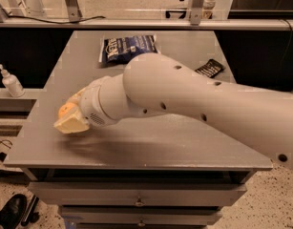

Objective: Move orange near blue chip bag

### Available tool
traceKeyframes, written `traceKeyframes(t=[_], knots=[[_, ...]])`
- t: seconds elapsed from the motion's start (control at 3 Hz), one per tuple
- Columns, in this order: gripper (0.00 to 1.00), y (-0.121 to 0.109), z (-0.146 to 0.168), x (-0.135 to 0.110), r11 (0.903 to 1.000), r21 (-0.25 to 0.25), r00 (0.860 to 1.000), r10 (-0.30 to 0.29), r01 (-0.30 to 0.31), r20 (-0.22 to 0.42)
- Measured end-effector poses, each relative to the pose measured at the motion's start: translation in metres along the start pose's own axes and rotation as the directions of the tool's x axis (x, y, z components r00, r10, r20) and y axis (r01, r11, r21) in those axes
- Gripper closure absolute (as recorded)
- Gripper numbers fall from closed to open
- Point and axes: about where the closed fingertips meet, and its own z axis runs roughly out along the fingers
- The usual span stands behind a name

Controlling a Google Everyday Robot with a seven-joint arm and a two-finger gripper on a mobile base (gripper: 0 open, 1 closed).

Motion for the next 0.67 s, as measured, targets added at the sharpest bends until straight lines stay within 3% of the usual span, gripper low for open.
traceKeyframes(t=[0.33, 0.67], knots=[[1.0, -0.025, -0.02, 0.017, 0.9969, 0.078, 0.999, 0.012, -0.009, -0.043], [1.0, -0.078, -0.056, 0.048, 0.9796, 0.199, 0.997, 0.043, -0.029, -0.067]])
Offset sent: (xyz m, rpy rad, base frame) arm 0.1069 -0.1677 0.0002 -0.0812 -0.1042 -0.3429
